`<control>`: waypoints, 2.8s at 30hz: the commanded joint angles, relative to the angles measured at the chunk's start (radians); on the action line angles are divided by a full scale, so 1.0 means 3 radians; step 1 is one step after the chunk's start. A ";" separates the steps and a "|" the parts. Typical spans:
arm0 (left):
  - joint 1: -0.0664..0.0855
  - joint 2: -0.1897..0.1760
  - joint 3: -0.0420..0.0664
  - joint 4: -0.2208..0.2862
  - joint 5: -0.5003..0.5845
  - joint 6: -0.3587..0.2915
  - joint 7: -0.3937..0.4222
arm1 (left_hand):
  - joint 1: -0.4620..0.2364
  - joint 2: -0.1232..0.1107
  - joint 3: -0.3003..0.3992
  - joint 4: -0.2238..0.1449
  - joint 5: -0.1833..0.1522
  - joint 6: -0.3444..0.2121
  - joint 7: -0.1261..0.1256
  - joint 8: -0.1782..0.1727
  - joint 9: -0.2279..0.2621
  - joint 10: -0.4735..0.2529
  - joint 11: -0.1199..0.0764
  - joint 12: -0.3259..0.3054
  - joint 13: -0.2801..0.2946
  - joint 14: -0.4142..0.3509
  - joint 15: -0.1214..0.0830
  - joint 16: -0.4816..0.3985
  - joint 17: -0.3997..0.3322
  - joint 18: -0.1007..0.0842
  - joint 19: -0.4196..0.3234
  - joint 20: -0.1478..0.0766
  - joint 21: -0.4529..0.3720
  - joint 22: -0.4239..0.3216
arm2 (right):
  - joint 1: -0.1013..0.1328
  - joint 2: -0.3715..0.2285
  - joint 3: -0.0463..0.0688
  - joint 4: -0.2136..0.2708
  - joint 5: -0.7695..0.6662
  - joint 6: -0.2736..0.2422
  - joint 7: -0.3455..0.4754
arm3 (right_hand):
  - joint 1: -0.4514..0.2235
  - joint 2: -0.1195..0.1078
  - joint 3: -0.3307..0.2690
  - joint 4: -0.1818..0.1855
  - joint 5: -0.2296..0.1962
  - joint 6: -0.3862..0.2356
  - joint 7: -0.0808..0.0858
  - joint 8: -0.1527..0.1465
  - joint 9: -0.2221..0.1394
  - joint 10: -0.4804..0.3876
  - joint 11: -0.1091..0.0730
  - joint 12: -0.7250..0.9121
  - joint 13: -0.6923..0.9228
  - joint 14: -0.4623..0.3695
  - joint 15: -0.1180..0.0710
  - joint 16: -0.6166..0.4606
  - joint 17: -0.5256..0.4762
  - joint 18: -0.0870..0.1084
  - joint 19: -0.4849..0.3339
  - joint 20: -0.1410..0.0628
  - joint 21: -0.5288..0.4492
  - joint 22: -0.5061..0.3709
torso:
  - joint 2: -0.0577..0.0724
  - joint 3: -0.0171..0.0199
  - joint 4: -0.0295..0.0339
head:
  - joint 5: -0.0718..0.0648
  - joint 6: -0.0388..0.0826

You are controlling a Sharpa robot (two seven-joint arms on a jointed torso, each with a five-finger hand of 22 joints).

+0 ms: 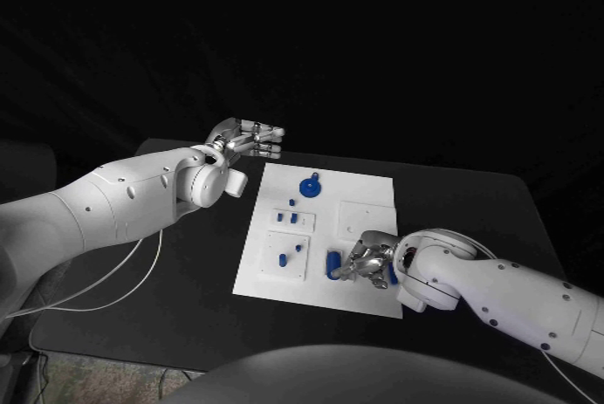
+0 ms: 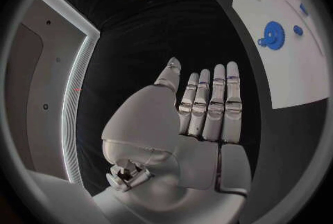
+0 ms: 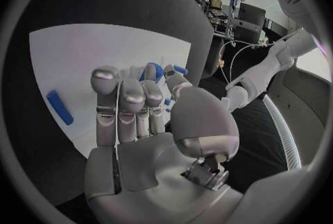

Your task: Assemble the parts on the task board

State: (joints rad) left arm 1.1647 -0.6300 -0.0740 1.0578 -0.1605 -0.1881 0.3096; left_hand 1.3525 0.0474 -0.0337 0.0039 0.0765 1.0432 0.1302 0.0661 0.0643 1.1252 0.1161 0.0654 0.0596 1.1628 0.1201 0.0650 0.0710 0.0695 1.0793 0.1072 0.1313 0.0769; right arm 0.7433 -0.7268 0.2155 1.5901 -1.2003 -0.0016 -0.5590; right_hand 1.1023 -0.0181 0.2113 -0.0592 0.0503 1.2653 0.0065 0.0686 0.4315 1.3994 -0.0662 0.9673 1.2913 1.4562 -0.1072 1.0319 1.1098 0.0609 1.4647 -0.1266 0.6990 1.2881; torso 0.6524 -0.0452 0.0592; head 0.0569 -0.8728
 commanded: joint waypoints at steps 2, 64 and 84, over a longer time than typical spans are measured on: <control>0.0002 0.0009 0.0002 0.0004 0.0010 0.0050 0.0013 | -0.0033 -0.0001 -0.0002 0.0013 -0.0001 -0.0025 0.0007 -0.0008 0.0002 -0.0011 -0.0001 -0.0019 -0.0002 -0.0016 0.0002 -0.0007 0.0001 0.0055 -0.0006 0.0011 -0.0010 -0.0003 | -0.0005 0.0025 0.0000 -0.0028 -0.0164 -0.0036 -0.0054 | 0.0041 0.0155 0.0141 -0.0072 -0.0005 -0.0017 -0.0024 -0.0016 -0.0003 0.0019 -0.0012 0.0003 0.0005 0.0014 -0.0018 -0.0001 0.0001 -0.0045 0.0182 -0.0031 0.0019 0.0005 | 0.0000 -0.0001 0.0004 | -0.0001 0.0001; 0.0001 -0.0048 -0.0001 0.0071 -0.0010 0.0016 0.0048 | -0.0027 -0.0017 -0.0005 0.0009 -0.0015 -0.0027 0.0006 -0.0008 0.0002 -0.0015 -0.0001 -0.0020 -0.0002 -0.0020 0.0003 -0.0007 0.0002 0.0055 -0.0009 0.0013 -0.0017 -0.0002 | -0.0019 -0.0489 0.0386 0.0041 0.0103 0.0158 -0.0039 | -0.0203 0.0088 -0.0131 -0.0335 -0.0009 -0.0254 0.0085 -0.0016 -0.0162 0.0075 0.0056 0.0286 0.0213 0.0005 0.0027 0.0021 -0.0057 -0.0014 0.0183 0.0010 0.0057 0.0005 | -0.0009 0.0000 -0.0031 | -0.0102 0.0023; -0.0022 -0.0086 -0.0003 0.0162 -0.0058 0.0008 0.0034 | -0.0014 -0.0053 -0.0041 -0.0087 -0.0083 -0.0040 0.0017 -0.0008 0.0002 -0.0028 0.0007 -0.0019 -0.0002 -0.0020 0.0004 -0.0007 -0.0001 0.0050 -0.0010 0.0010 -0.0017 -0.0002 | -0.0098 -0.0551 0.0436 -0.0076 -0.0641 0.0220 -0.0442 | -0.0038 -0.0107 0.0006 -0.0134 -0.0006 -0.0217 0.0083 -0.0016 -0.0275 0.0101 0.0052 0.0221 0.0222 0.0014 0.0028 0.0015 -0.0032 -0.0025 0.0184 0.0009 0.0091 -0.0012 | -0.0022 -0.0004 -0.0049 | -0.0202 0.0004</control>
State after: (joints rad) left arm 1.1583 -0.6580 -0.0755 1.1024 -0.1674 -0.1874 0.3110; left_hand 1.3498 0.0421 -0.0463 -0.0168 0.0577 1.0396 0.1338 0.0661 0.0643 1.1232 0.1181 0.0654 0.0596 1.1628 0.1201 0.0650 0.0710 0.0695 1.0793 0.1071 0.1313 0.0772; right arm 0.7162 -0.8967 0.3480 1.5708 -1.3336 0.0417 -0.6418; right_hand 1.0924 -0.0424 0.2089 -0.0993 0.0503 1.1941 0.0321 0.0687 0.3498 1.4226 -0.0537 1.0390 1.3078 1.4595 -0.1035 1.0358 1.0992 0.0609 1.4649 -0.1267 0.7222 1.2858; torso 0.6453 -0.0453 0.0433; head -0.0010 -0.8705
